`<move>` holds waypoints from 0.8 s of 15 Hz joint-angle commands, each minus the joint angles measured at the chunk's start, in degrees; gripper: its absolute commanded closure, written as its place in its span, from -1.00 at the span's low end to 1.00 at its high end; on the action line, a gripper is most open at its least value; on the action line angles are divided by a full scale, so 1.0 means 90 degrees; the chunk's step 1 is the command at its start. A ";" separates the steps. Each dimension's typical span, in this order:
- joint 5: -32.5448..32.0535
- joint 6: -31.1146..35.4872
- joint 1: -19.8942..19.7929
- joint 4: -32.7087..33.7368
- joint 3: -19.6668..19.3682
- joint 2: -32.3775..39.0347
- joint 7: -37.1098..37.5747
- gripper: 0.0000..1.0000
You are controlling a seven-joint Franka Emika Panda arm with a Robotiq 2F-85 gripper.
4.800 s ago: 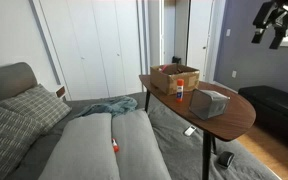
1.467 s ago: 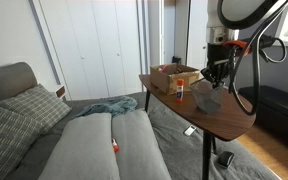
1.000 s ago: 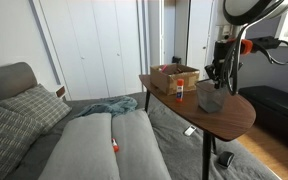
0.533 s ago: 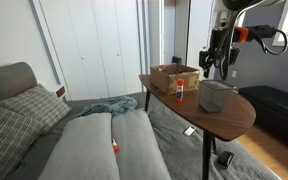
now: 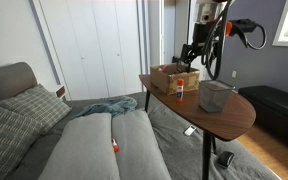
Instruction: Put the basket upright, then put the bottle in the basket
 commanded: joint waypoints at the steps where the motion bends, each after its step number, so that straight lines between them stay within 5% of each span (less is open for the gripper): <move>1: 0.0143 0.0110 0.0135 0.0403 0.0123 0.0751 -0.0167 -1.00; 12: -0.0310 0.0703 0.0103 0.1193 0.0071 0.2141 -0.0136 -1.00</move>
